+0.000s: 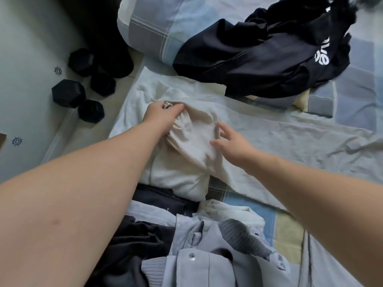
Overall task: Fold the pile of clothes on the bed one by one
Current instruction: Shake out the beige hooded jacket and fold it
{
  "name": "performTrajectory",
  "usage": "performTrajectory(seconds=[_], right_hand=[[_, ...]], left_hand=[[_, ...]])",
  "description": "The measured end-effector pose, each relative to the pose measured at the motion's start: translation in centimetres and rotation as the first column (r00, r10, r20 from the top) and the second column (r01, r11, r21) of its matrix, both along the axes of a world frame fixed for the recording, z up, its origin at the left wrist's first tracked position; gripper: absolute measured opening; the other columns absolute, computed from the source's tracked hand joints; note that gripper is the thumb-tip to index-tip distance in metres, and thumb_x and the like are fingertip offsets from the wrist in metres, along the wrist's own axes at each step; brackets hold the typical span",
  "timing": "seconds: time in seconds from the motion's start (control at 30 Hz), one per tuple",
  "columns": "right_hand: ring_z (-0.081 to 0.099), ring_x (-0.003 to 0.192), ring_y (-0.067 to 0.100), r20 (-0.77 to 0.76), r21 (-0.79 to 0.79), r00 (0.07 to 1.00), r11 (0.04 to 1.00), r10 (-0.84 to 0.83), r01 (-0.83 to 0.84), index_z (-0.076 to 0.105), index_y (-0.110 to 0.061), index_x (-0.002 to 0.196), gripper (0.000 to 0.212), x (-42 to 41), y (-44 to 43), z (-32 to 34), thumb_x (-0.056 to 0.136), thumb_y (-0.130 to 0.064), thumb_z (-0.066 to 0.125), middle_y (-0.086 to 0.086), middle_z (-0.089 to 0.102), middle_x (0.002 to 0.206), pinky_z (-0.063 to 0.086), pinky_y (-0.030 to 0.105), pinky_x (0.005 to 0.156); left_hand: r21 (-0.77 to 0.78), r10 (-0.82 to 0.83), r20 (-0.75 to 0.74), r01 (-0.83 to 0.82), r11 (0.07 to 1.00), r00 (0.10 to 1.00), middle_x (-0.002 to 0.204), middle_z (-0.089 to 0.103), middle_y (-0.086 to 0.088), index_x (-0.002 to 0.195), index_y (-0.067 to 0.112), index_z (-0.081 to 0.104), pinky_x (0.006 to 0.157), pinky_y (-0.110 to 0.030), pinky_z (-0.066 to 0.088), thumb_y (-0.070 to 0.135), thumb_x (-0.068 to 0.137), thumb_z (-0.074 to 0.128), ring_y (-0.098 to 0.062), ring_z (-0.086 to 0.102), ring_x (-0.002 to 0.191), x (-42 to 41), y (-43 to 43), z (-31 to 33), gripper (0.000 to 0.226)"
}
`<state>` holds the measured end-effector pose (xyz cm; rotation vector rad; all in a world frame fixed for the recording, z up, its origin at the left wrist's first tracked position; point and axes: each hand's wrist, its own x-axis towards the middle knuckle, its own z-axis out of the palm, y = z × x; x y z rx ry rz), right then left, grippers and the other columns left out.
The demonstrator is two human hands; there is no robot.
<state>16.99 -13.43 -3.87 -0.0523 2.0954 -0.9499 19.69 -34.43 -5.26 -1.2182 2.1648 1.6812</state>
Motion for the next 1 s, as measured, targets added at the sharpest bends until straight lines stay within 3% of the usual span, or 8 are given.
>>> performTrajectory(seconds=[0.23,0.4,0.57,0.63,0.77,0.83,0.93,1.0], right_hand=[[0.048,0.132,0.017,0.097,-0.152,0.979,0.97,-0.178,0.191,0.039,-0.037,0.151,0.048,0.5,2.7,4.5,0.103,-0.044,0.045,-0.009,0.048,0.148,0.042,0.046,0.109],[0.052,0.13,0.021,0.31,-0.292,0.874,0.837,-0.375,0.463,0.046,-0.037,0.145,0.047,0.5,7.3,9.7,0.104,-0.057,0.032,-0.009,0.057,0.141,0.045,0.048,0.103],[0.06,0.124,0.022,0.432,-0.377,0.8,0.722,-0.417,0.58,0.059,-0.036,0.136,0.054,0.9,15.9,14.1,0.103,-0.061,0.024,-0.005,0.064,0.134,0.044,0.049,0.106],[0.064,0.12,0.024,0.453,-0.395,0.767,0.669,-0.455,0.63,0.061,-0.033,0.135,0.056,0.9,20.7,15.3,0.103,-0.061,0.024,-0.002,0.067,0.131,0.047,0.05,0.105],[0.067,0.114,0.029,0.483,-0.372,0.677,0.571,-0.555,0.732,0.065,-0.024,0.13,0.061,0.0,32.0,16.9,0.103,-0.061,0.025,0.006,0.069,0.127,0.053,0.048,0.099],[0.069,0.11,0.029,0.475,-0.359,0.649,0.542,-0.594,0.76,0.067,-0.021,0.127,0.064,-0.6,37.8,17.3,0.103,-0.062,0.025,0.009,0.07,0.124,0.056,0.043,0.087],[0.069,0.107,0.028,0.458,-0.344,0.614,0.508,-0.643,0.79,0.068,-0.021,0.126,0.065,-1.2,46.2,17.1,0.103,-0.062,0.023,0.009,0.07,0.123,0.056,0.038,0.078],[0.07,0.108,0.026,0.458,-0.336,0.588,0.482,-0.667,0.809,0.066,-0.021,0.128,0.064,-1.3,51.0,16.8,0.103,-0.061,0.024,0.008,0.07,0.124,0.058,0.037,0.076]], left_hand=[[0.184,0.043,0.002,-0.043,0.982,0.999,0.105,0.075,-0.001,0.101,0.022,0.07,0.098,-0.042,0.054,0.057,0.089,0.066,-0.023,0.071,0.099,0.4,3.1,6.1,0.037],[0.311,-0.038,-0.022,0.043,0.95,0.999,0.098,0.078,-0.003,0.111,0.017,0.071,0.088,-0.037,0.058,0.059,0.087,0.068,-0.023,0.074,0.095,-0.3,9.8,11.4,0.049],[0.319,-0.195,-0.054,0.202,0.926,0.979,0.101,0.077,-0.008,0.112,0.015,0.073,0.087,-0.04,0.058,0.059,0.085,0.068,-0.026,0.074,0.092,-1.3,21.9,15.4,0.052],[0.325,-0.253,-0.073,0.263,0.909,0.965,0.099,0.077,-0.009,0.108,0.014,0.074,0.084,-0.041,0.059,0.053,0.086,0.07,-0.027,0.074,0.089,-1.6,27.7,16.9,0.044],[0.373,-0.331,-0.122,0.352,0.858,0.936,0.083,0.075,-0.008,0.093,0.011,0.074,0.069,-0.035,0.06,0.017,0.091,0.068,-0.023,0.072,0.073,-2.4,39.8,18.6,0.009],[0.409,-0.369,-0.136,0.391,0.824,0.919,0.075,0.073,-0.007,0.08,0.01,0.074,0.057,-0.028,0.057,0.006,0.09,0.062,-0.021,0.069,0.063,-3.2,46.0,18.8,0.017],[0.421,-0.376,-0.123,0.392,0.818,0.918,0.085,0.075,-0.014,0.092,0.007,0.074,0.059,-0.029,0.056,0.006,0.087,0.062,-0.023,0.069,0.066,-4.3,54.9,18.2,0.013],[0.426,-0.368,-0.113,0.38,0.821,0.923,0.093,0.075,-0.016,0.099,0.005,0.071,0.069,-0.039,0.06,0.008,0.084,0.064,-0.026,0.07,0.073,-5.0,60.2,17.8,0.017]])
